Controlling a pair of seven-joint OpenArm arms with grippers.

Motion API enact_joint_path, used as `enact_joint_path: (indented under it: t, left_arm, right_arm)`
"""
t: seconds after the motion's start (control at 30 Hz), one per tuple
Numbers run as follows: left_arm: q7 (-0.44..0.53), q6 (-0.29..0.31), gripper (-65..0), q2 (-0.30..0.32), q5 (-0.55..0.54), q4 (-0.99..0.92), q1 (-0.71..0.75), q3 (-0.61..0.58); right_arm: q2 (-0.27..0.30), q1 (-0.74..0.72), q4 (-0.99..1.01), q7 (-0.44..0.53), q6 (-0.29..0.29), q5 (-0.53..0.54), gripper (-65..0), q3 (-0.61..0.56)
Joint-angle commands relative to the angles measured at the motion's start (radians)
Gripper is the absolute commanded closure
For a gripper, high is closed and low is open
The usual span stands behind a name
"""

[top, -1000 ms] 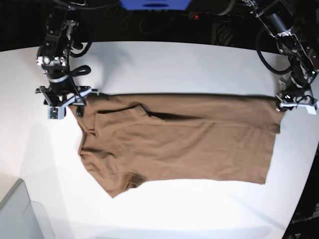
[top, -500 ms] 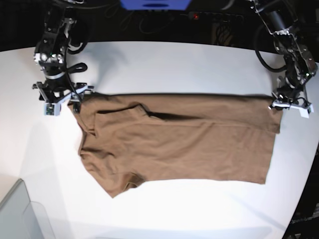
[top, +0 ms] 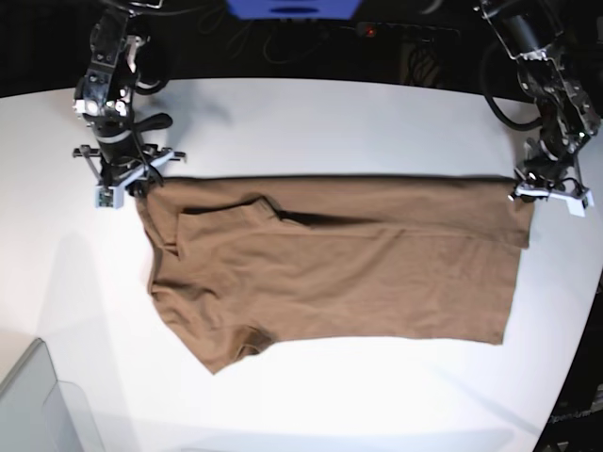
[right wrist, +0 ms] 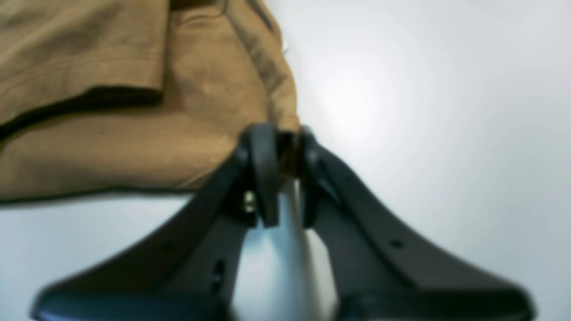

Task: Layout the t-shirt on the table in an organized manner, then fold the t-shirt properly
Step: 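Grasp the folded edge with both grippers and pull it toward the arms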

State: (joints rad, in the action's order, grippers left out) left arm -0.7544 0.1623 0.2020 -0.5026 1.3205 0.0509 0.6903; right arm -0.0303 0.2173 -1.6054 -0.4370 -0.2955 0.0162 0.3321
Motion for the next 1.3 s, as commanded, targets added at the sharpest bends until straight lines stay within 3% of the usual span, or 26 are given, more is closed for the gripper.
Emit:
enact_joint_path:
  t: [0.0, 0.2, 0.67, 0.87, 1.27]
  left_arm:
    - [0.008, 0.007, 0.0, 0.015, -0.009, 0.02, -0.004, 0.004]
    - [0.008, 0.007, 0.0, 0.017, -0.009, 0.038, 0.047, 0.006]
    - [0.006, 0.007, 0.0, 0.006, -0.011, 0.305, 0.286, 0.006]
    - [0.008, 0.007, 0.0, -0.037, -0.011, 0.386, 0.393, 0.007]
    - [0.008, 0.007, 0.0, -0.057, -0.011, 0.457, 0.465, 0.072]
  right_arm:
    - [0.007, -0.003, -0.017, 0.017, -0.008, 0.008, 0.0, 0.005]
    - [0.007, 0.078, -0.066, 0.025, -0.008, 0.011, 0.0, 0.02]
    - [0.002, 0.334, -0.261, 0.027, -0.009, 0.038, 0.0, 0.02]
    - [0.003, 0.419, -0.258, 0.122, -0.009, 0.115, 0.0, 0.034]
    - [-0.033, 0.482, -0.257, 0.146, -0.009, 0.117, 0.0, 0.052]
